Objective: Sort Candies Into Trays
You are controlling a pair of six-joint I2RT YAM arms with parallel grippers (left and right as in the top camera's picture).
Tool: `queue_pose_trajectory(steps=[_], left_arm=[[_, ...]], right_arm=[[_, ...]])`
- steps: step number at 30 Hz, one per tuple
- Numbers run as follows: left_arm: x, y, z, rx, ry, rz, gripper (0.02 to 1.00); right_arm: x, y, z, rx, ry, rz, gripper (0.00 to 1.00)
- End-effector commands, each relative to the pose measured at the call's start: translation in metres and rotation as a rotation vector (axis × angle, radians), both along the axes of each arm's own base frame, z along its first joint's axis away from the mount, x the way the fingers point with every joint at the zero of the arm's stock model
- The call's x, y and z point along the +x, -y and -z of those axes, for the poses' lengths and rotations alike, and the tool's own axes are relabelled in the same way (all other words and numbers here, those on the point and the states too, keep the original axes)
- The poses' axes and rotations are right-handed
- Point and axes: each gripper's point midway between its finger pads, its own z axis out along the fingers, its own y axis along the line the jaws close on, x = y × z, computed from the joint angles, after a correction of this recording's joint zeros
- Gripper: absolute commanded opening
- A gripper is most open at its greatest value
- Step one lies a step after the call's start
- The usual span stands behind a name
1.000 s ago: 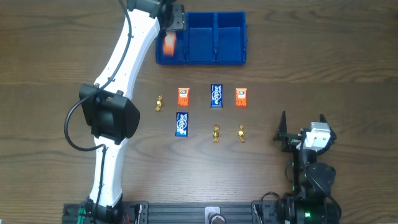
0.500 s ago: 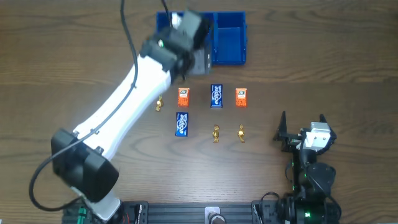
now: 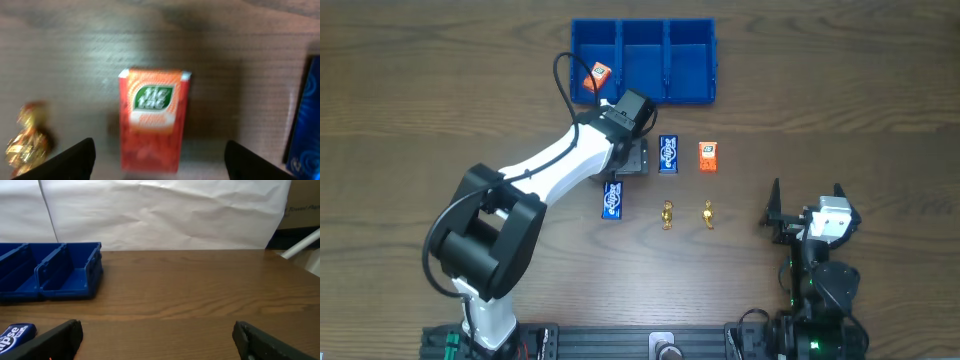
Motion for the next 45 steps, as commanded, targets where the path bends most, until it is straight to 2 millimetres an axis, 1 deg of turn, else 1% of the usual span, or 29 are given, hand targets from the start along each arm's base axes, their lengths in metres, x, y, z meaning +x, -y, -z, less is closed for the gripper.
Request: queue_pose_trajectory(steps=[1,4,6,7,8,10,12,13,14,16,17,19,20,21,22,23,24,25,26,27,29,30,32,34,36,37,41,44,45], left_arm=[[0.002,-0.001,0.013,0.013,-0.021,0.012,0.757],[0.002,-0.001,0.015,0.013,-0.026,0.011,0.695],[0.002,-0.002,0.015,0.012,-0.026,0.009,0.632],[0.003,-0.003,0.015,0.012,-0.026,0.006,0.588],[0.003,-0.004,0.015,0.012,-0.026,0.004,0.511],[0.004,-0.004,0.015,0.012,-0.026,0.002,0.397],[0.004,-0.005,0.015,0.011,-0.025,-0.003,0.332],[0.005,-0.005,0.015,0.01,-0.023,-0.003,0.305],[0.008,-0.005,0.014,0.009,-0.012,-0.006,0.301],[0.015,-0.004,0.004,0.006,0.017,-0.011,0.31],[0.021,-0.004,-0.007,0.001,0.048,-0.016,0.31],[0.04,-0.003,-0.045,-0.026,0.14,-0.015,0.318],[0.049,-0.002,-0.066,-0.04,0.184,-0.012,0.327],[0.061,-0.003,-0.095,-0.056,0.241,-0.009,0.329],[0.07,-0.004,-0.117,-0.068,0.281,-0.007,0.336],[0.08,-0.007,-0.139,-0.078,0.316,-0.011,0.34],[0.091,-0.012,-0.165,-0.087,0.353,-0.026,0.343],[0.098,-0.016,-0.177,-0.093,0.37,-0.034,0.34],[0.112,-0.023,-0.202,-0.105,0.406,-0.042,0.334],[0.12,-0.027,-0.213,-0.111,0.418,-0.043,0.338],[0.133,-0.035,-0.223,-0.114,0.425,-0.04,0.343],[0.139,-0.04,-0.224,-0.115,0.42,-0.043,0.345],[0.15,-0.046,-0.219,-0.116,0.397,-0.044,0.343],[0.159,-0.047,-0.208,-0.117,0.371,-0.034,0.343],[0.168,-0.044,-0.192,-0.12,0.34,-0.019,0.349],[0.17,-0.043,-0.186,-0.121,0.33,-0.016,0.347],[0.178,-0.039,-0.15,-0.106,0.274,0.001,0.347],[0.18,-0.037,-0.134,-0.097,0.248,0.009,0.347],[0.18,-0.037,-0.132,-0.096,0.245,0.009,0.349]], right_arm=[[-0.001,0.002,0.0,-0.015,-0.004,0.007,0.998],[-0.001,0.002,0.0,-0.015,-0.004,0.007,0.998],[-0.001,0.002,0.0,-0.015,-0.004,0.007,0.998],[-0.001,0.002,0.0,-0.015,-0.004,0.007,0.998],[-0.001,0.002,0.0,-0.015,-0.004,0.007,0.998],[-0.001,0.002,0.001,-0.015,-0.004,0.007,0.998],[-0.001,0.001,0.001,-0.015,-0.004,0.007,0.998],[-0.001,0.002,0.0,-0.015,-0.004,0.007,0.998],[-0.001,0.001,0.0,-0.015,-0.004,0.007,0.998],[-0.001,0.002,0.0,-0.015,-0.004,0.007,0.998],[-0.001,0.002,0.0,-0.015,-0.004,0.007,0.998],[-0.001,0.002,0.0,-0.015,-0.004,0.007,0.998],[-0.001,0.002,0.0,-0.015,-0.004,0.007,0.998],[-0.001,0.002,0.0,-0.015,-0.004,0.007,0.998],[-0.001,0.002,0.0,-0.015,-0.004,0.007,0.998],[-0.001,0.002,0.0,-0.015,-0.004,0.007,0.998],[-0.001,0.002,0.001,-0.015,-0.004,0.007,0.998],[-0.001,0.002,0.0,-0.015,-0.004,0.007,0.998],[-0.001,0.002,0.0,-0.015,-0.004,0.007,0.998],[-0.001,0.002,0.0,-0.015,-0.004,0.007,0.998],[-0.001,0.002,0.001,-0.015,-0.004,0.007,0.998],[-0.001,0.002,0.0,-0.015,-0.004,0.007,0.998],[-0.001,0.002,0.0,-0.015,-0.004,0.007,0.998],[-0.001,0.001,0.0,-0.015,-0.004,0.007,0.998],[-0.001,0.002,0.0,-0.015,-0.004,0.007,0.998],[-0.001,0.002,0.0,-0.015,-0.004,0.007,0.998],[-0.001,0.002,0.0,-0.015,-0.004,0.007,0.998],[-0.001,0.002,0.0,-0.015,-0.004,0.007,0.998],[-0.001,0.002,0.0,-0.015,-0.004,0.007,0.998]])
